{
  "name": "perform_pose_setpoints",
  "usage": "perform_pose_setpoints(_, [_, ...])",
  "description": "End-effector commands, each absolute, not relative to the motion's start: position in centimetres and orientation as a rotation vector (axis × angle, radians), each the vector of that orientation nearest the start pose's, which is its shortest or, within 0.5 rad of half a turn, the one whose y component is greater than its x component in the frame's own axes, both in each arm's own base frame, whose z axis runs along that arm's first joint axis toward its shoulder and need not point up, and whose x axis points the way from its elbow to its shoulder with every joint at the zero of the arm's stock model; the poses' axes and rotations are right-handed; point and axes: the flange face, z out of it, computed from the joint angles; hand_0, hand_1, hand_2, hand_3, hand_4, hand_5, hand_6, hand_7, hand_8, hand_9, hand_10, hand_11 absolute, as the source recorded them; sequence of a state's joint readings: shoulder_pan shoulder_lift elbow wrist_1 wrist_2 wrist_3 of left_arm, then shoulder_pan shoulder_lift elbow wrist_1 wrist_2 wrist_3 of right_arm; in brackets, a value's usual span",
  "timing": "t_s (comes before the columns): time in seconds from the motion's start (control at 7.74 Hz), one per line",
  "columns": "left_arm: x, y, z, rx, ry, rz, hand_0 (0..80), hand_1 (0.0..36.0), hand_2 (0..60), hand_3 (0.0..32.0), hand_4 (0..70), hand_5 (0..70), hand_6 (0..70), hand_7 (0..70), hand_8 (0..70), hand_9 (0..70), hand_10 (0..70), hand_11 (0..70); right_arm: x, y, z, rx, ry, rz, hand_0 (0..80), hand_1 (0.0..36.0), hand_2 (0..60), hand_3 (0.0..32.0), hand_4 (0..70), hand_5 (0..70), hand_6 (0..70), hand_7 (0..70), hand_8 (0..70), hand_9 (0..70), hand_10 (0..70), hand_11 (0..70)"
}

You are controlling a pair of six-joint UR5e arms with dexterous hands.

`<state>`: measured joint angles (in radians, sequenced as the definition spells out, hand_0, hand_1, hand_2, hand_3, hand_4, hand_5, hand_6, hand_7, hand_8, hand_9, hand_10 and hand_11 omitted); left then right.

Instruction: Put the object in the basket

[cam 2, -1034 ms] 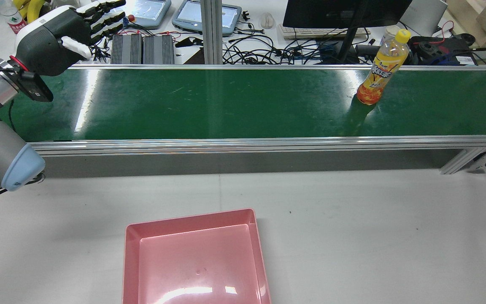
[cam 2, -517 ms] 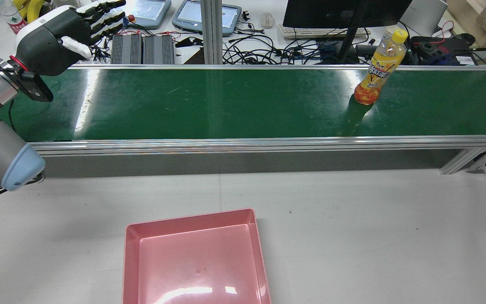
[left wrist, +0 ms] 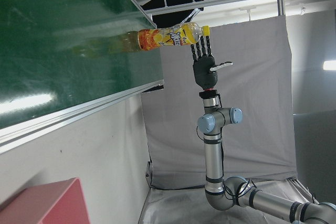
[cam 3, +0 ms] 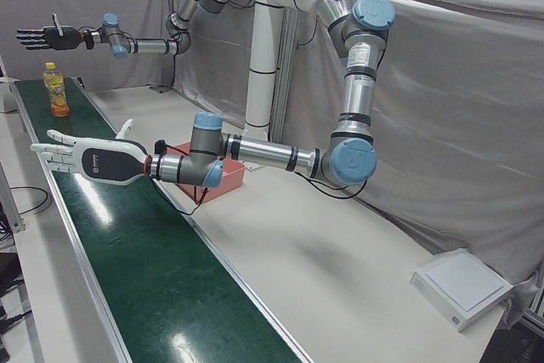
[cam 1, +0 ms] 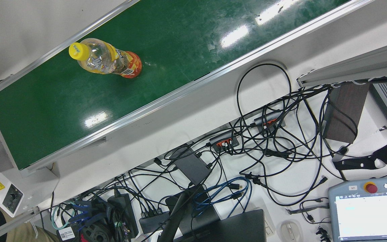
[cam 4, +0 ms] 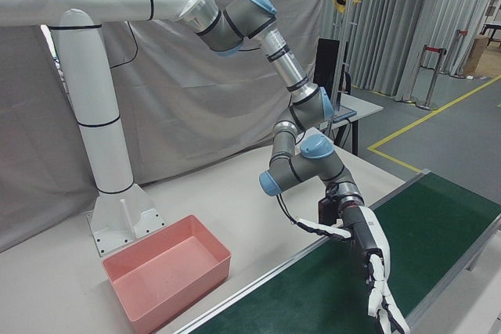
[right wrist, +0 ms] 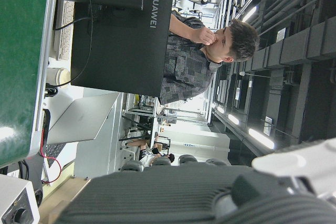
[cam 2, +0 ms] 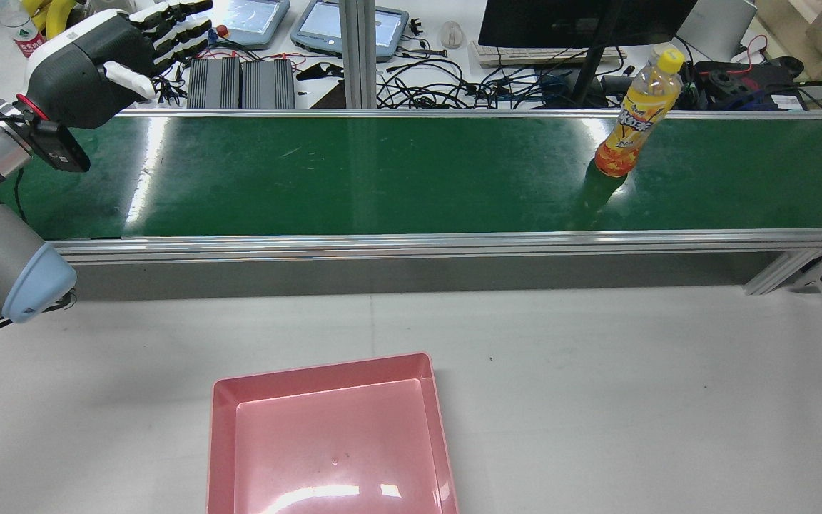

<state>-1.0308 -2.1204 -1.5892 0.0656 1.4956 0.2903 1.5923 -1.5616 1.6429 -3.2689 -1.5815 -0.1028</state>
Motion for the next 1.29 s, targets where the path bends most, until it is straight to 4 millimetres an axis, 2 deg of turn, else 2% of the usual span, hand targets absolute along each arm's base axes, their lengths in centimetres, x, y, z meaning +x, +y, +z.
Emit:
perform_pose_setpoints(0.0, [23.28,-66.22,35.34,-0.248,2.42,-1.359,51.8,3.6,0.0,1.4,14.0,14.2,1.0,0.0,6.7,7.4,4.9,8.2,14.27,-48.68,65.98,-0.125,2.213,-2.319,0.0,0.0,0.0,0.0,0.0,0.0,0.0,0.0,0.0,0.0,0.0,0.0])
perform_pose_setpoints(1.16, [23.28,-66.22,35.34,-0.248,2.42,-1.359,52.1,3.0,0.0,1.2,14.0,14.5,1.0,0.0,6.6,7.2,4.9,8.1,14.27,-48.68,65.98,-0.125,2.213,-2.319,0.0,0.0,0.0,0.0,0.0,0.0,0.0,0.0,0.0,0.0,0.0,0.0])
